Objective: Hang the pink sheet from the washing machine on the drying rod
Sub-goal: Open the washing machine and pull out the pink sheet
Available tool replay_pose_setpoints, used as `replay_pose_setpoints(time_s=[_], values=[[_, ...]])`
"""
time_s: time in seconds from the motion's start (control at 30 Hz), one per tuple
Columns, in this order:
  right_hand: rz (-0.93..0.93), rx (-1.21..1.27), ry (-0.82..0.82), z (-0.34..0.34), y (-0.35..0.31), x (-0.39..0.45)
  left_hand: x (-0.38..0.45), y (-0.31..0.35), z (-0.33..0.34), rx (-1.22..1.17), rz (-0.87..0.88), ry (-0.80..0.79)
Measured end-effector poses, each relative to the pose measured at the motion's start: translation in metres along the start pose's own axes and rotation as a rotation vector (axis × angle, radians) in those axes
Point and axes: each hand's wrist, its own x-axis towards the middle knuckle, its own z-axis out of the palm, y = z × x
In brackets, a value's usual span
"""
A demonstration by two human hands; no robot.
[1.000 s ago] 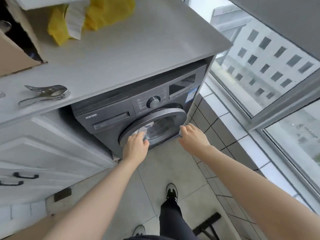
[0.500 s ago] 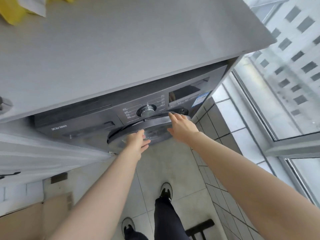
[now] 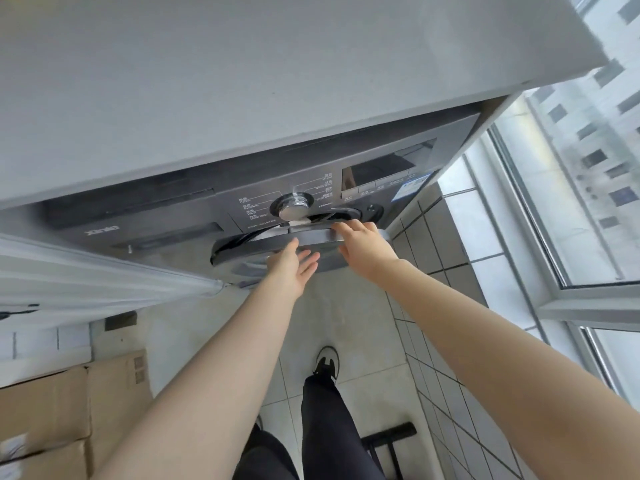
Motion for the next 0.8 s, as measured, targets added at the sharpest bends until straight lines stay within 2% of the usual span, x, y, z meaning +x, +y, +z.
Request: replay_pose_setpoints(time_s=[0.2,0.4,0.67,0.8], values=[[0.031,0.075,-0.018,0.019,0.000,-0.030,-0.004,-0.027,-0.021,0.190,0.128,0.073],[0.028,0.189,-0.151,0.041,-0.012,-0.070,-0.023,-0.051,-0.066,0.324,0.179,0.055],[0.067,0.312,-0.267,0.083,-0.059,-0.128,-0.052,-0.075,-0.136,0.404,0.245,0.066],[0.048,0.360,-0.298,0.106,-0.088,-0.152,-0.059,-0.080,-0.169,0.564,0.356,0.118]])
